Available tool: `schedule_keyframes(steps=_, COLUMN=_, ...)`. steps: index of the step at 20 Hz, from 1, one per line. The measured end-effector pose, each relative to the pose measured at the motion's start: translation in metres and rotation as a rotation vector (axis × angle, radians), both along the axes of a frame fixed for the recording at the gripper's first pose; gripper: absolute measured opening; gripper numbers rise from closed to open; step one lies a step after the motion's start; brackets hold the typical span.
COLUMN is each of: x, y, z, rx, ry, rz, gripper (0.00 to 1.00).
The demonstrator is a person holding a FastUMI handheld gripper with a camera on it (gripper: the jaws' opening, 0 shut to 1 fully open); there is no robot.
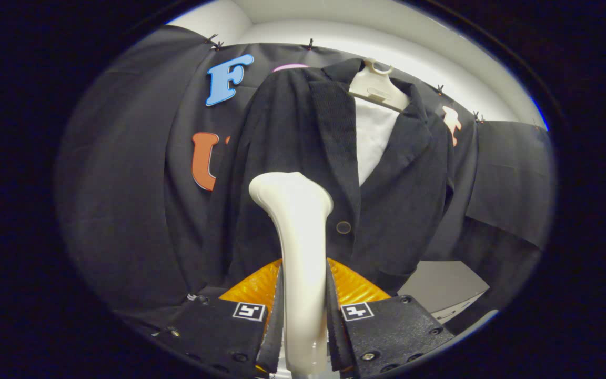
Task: Iron the clothes twice with a garment steamer, once on the left side and once on the right side.
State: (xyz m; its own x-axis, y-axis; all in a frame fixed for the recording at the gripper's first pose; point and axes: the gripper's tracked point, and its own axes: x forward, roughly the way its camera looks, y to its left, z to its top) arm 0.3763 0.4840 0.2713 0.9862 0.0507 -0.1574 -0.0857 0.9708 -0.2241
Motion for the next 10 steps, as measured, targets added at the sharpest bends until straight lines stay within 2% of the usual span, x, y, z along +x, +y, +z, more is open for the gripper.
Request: schedule_keyframes(steps=10, x=-0.007, y=-0.008, z=-0.058, rx=-0.05, ry=0.063, rz=-0.022, gripper=0.39)
